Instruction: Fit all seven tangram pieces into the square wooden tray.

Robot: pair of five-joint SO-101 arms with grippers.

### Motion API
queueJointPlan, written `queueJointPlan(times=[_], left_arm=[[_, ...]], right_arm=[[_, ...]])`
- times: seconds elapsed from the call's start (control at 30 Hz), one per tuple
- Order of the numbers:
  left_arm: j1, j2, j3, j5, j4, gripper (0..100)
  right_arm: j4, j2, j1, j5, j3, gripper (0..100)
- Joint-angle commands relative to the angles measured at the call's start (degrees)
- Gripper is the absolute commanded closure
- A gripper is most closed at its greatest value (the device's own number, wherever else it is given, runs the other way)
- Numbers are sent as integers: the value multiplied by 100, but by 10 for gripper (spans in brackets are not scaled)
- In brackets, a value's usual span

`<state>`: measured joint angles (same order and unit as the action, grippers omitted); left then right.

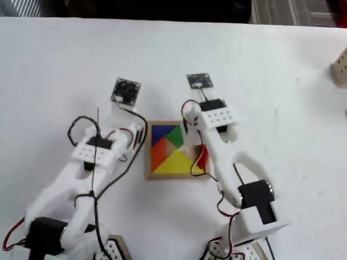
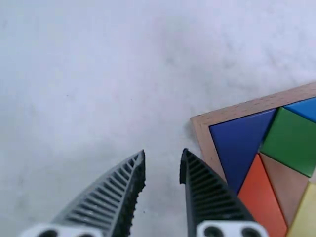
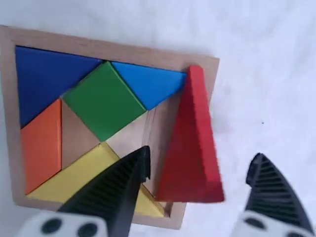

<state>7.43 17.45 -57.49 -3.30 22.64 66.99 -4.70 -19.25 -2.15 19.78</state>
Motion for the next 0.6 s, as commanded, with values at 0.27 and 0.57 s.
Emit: queueJointPlan(times=[0.27,0.57], left_arm=[[4,259,141,-35,-79,869],[848,268,70,-9,-79,869]], right_arm=[[2325,110,585,844,-1899,665],[1736,110,2440,1090,-888,665]])
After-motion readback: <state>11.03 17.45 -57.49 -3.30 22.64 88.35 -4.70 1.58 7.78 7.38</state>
